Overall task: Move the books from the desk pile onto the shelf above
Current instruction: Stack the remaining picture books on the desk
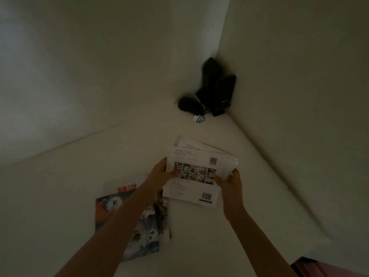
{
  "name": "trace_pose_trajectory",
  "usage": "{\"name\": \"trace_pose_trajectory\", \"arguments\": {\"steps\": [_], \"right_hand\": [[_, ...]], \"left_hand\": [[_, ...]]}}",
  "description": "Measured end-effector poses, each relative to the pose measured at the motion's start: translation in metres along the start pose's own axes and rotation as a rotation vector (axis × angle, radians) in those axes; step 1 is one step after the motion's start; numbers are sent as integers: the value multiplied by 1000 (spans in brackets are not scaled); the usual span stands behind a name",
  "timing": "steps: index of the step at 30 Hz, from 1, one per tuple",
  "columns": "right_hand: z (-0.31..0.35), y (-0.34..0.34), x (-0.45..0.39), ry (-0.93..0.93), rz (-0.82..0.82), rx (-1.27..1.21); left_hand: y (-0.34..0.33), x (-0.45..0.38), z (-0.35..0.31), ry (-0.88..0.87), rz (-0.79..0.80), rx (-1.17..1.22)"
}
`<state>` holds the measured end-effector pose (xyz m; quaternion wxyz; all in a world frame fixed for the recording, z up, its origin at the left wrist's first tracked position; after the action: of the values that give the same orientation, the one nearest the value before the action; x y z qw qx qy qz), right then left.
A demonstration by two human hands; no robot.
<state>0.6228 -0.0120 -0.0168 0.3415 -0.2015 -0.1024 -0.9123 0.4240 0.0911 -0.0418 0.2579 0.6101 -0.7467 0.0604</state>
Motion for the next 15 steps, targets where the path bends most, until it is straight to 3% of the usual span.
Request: {"name": "trace_pose_trajectory", "arguments": {"steps": [4,7,9,10,14,15], "right_hand": [[24,-25,40,238,150,-4],[19,-39,65,325,241,17],[3,-51,81,263,347,23],[-9,-56,88,197,396,31],[-71,-68,113,-172,551,-17],[-85,-70,119,-259,557,-42]], "left_hand": [[76,38,-21,-282,-232,-75],[117,69,-14,-366,-237,-40],[137,89,-5,-407,-203,-13],[147,98,3,-389,-195,42],[172,116,64,8,-185,455],[174,118,79,73,-191,456]]}}
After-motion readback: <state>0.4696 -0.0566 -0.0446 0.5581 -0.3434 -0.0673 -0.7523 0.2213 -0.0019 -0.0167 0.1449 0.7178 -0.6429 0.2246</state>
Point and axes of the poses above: each hand's wrist, its own x-axis away from the middle knuckle, its own y-axis out of the back of the hand, z = x × y, the point moved 10 cm from there along -x, towards the middle knuckle, and after that the axes turned 11 degrees about -z, right-handed, at the moved point
